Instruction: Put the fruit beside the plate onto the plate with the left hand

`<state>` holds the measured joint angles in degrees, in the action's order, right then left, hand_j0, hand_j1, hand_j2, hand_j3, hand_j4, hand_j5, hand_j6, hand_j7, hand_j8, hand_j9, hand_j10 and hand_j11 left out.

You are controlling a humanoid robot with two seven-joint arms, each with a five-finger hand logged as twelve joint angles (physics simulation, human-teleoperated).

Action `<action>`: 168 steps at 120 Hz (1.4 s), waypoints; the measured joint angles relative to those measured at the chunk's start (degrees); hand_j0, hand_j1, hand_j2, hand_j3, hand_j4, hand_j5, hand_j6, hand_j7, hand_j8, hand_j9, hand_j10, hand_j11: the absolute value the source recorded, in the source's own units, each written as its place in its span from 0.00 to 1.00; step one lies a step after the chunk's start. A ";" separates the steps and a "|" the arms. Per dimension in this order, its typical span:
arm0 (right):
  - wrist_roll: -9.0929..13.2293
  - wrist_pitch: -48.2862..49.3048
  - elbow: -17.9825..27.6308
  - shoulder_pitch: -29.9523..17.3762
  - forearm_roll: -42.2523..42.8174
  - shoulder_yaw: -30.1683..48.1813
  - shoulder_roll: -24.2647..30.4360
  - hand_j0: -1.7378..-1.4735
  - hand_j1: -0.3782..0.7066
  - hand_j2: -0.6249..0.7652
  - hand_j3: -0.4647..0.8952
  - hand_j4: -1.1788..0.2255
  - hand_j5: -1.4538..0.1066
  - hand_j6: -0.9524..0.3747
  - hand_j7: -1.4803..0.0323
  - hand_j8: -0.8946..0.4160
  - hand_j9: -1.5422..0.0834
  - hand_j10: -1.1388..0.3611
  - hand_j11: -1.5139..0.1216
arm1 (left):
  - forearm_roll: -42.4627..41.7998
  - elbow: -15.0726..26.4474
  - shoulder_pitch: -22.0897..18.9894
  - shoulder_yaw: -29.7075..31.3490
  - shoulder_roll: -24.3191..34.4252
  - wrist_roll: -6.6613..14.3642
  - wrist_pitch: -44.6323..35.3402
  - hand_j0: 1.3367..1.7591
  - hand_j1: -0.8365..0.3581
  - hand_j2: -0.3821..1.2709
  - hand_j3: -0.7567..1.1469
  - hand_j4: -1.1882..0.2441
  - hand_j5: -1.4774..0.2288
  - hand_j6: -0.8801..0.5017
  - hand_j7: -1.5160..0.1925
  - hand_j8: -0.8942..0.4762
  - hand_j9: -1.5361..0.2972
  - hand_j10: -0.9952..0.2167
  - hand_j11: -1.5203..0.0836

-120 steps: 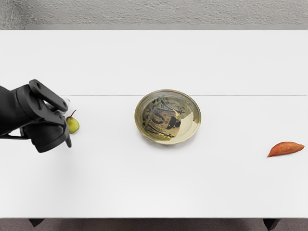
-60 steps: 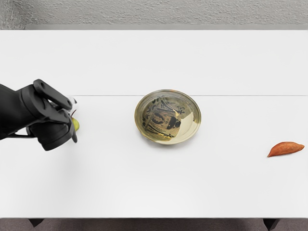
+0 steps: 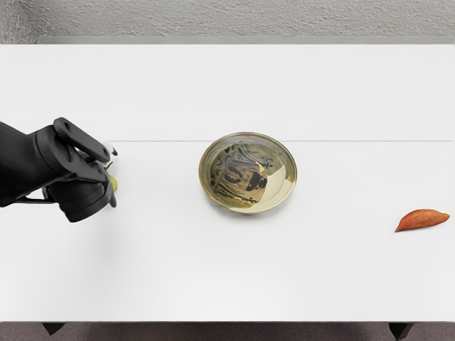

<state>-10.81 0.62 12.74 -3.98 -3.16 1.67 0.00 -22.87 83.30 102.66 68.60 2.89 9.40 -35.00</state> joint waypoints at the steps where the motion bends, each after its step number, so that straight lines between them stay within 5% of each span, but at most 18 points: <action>1: 0.00 0.00 0.00 0.00 0.00 0.00 0.00 0.30 0.04 0.45 0.34 0.83 0.92 0.71 0.97 0.68 0.94 0.75 0.92 | -0.02 0.00 0.00 0.00 0.01 0.00 0.00 0.76 0.76 0.26 0.40 0.67 0.69 0.47 0.71 0.48 0.67 0.63 0.76; 25: 0.00 0.00 0.00 -0.02 0.00 0.00 0.00 0.30 0.04 0.45 0.34 0.83 0.92 0.71 0.97 0.68 0.94 0.75 0.92 | -0.91 0.02 0.17 0.03 0.01 0.00 0.00 0.76 0.69 0.27 0.40 0.62 0.63 0.42 0.65 0.43 0.62 0.57 0.70; 40: 0.00 0.00 0.00 -0.02 0.00 0.00 0.00 0.30 0.04 0.45 0.34 0.83 0.92 0.71 0.97 0.68 0.94 0.75 0.92 | -1.41 0.39 0.70 -0.30 -0.07 0.00 2.21 0.76 0.49 0.29 0.40 0.48 0.49 0.28 0.51 0.29 0.48 0.41 0.54; 44: 0.00 0.00 0.00 -0.02 0.00 0.00 0.00 0.30 0.04 0.45 0.34 0.83 0.92 0.71 0.97 0.68 0.94 0.75 0.92 | -1.47 0.47 0.91 -0.34 -0.01 0.07 3.61 0.76 0.44 0.30 0.40 0.43 0.46 0.39 0.40 0.28 0.45 0.37 0.50; 50: 0.00 0.00 0.00 -0.02 0.00 0.00 0.00 0.30 0.04 0.45 0.34 0.83 0.92 0.71 0.97 0.68 0.94 0.75 0.92 | -1.35 0.52 0.97 -0.37 0.09 0.05 5.01 0.76 0.39 0.35 0.40 0.36 0.43 0.54 0.27 0.41 0.33 0.36 0.44; 62: 0.00 0.00 0.00 -0.01 0.00 0.00 0.00 0.30 0.04 0.45 0.34 0.83 0.92 0.71 0.97 0.68 0.94 0.75 0.92 | -1.22 0.57 1.01 -0.35 0.19 -0.07 6.46 0.77 0.34 0.35 0.47 0.27 0.39 0.68 0.14 0.56 0.19 0.40 0.35; 77: 0.00 0.00 0.00 -0.01 0.00 0.00 0.00 0.30 0.04 0.45 0.34 0.83 0.92 0.71 0.97 0.68 0.94 0.75 0.92 | -1.38 0.65 1.42 -0.23 0.41 -0.10 7.26 0.76 0.30 0.38 0.47 0.22 0.35 0.67 0.16 0.56 0.20 0.47 0.30; 85: 0.00 0.00 0.00 -0.03 0.00 0.00 0.00 0.30 0.04 0.45 0.34 0.83 0.92 0.71 0.97 0.68 0.94 0.75 0.92 | -1.63 1.02 3.15 -0.14 1.13 -0.04 7.69 0.75 0.30 0.41 0.45 0.22 0.31 0.51 0.20 0.46 0.23 0.46 0.28; 94: 0.00 0.00 0.00 -0.03 0.00 0.00 0.00 0.30 0.04 0.45 0.34 0.83 0.92 0.71 0.97 0.68 0.94 0.75 0.92 | -1.83 1.68 4.62 -0.12 1.75 0.11 8.29 0.74 0.25 0.50 0.43 0.22 0.28 0.36 0.21 0.46 0.22 0.46 0.25; 117: 0.00 0.00 -0.01 -0.03 0.00 0.00 0.00 0.30 0.04 0.45 0.34 0.83 0.92 0.71 0.97 0.68 0.94 0.75 0.92 | -2.26 2.89 6.51 0.03 2.93 0.34 9.73 0.72 0.24 0.53 0.41 0.22 0.22 0.31 0.20 0.45 0.21 0.46 0.22; 157: 0.00 0.00 0.00 -0.04 0.00 0.00 0.00 0.30 0.04 0.45 0.34 0.83 0.92 0.71 0.97 0.68 0.94 0.75 0.92 | -2.24 3.48 6.94 0.12 3.00 0.37 11.22 0.70 0.30 0.43 0.40 0.22 0.21 0.26 0.21 0.42 0.19 0.42 0.19; 168: 0.00 0.00 0.00 -0.02 0.00 0.00 0.00 0.30 0.04 0.45 0.34 0.83 0.92 0.71 0.97 0.68 0.94 0.75 0.92 | -2.27 3.50 7.02 0.16 3.00 0.42 11.60 0.70 0.28 0.49 0.40 0.22 0.21 0.26 0.21 0.42 0.19 0.41 0.18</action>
<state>-10.81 0.61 12.74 -4.00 -3.17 1.67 0.00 -25.14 86.80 109.67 68.76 5.89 9.82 -23.40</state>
